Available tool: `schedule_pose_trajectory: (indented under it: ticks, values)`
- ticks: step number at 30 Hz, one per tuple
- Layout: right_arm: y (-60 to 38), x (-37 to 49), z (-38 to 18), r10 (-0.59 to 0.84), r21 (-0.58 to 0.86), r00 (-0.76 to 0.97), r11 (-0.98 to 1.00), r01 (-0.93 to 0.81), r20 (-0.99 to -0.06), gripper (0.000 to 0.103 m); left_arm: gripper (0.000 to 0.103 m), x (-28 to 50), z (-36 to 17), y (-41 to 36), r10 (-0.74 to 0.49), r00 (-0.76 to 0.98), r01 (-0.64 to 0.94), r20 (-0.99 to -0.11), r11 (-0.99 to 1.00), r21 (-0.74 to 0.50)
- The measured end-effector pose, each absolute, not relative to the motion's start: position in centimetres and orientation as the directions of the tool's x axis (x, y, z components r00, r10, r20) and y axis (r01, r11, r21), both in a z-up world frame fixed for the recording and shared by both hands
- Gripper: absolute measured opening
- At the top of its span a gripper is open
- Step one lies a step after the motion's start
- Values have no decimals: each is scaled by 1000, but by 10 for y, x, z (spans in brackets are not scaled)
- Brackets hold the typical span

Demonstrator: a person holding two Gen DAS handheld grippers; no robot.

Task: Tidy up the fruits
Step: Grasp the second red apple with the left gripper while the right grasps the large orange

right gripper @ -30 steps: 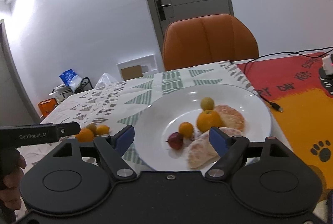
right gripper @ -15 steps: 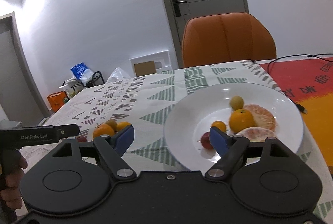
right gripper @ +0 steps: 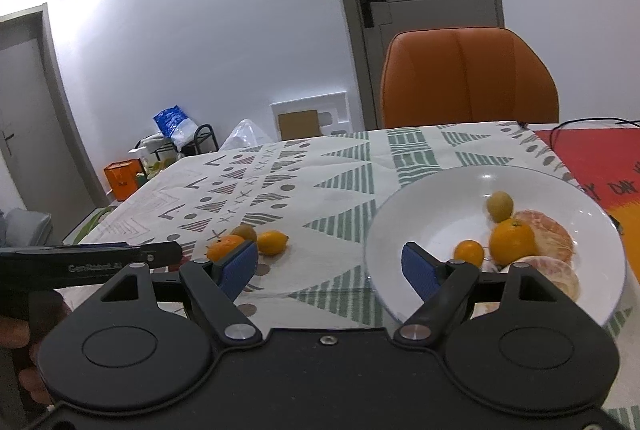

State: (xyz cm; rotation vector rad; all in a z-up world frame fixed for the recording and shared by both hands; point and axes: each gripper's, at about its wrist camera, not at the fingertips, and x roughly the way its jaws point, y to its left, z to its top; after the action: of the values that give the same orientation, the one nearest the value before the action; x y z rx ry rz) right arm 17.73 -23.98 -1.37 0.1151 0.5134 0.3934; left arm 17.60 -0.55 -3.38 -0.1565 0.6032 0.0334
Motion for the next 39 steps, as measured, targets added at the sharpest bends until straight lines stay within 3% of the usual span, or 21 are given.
schedule_pose_trajectory:
  ticks: [11,14,17,39]
  values:
    - [-214,186,-13,411,164,777,910,-380,-477,76,57,189,-51,5,-40,811,-84,-584,979,-184]
    - [-208,188,-14,415,159,771,907,-389,-483,76,43,193,-58,5,-51,798,-81,-600,978,-190]
    - [-202,190,-15,423,154,762,903,-402,-491,76,22,194,-60,5,-32,799,-80,-601,984,-159]
    - [-143,208,-29,502,135,680,845,-517,-535,67,22,168,-40,45,21,822,-154,-569,970,-186]
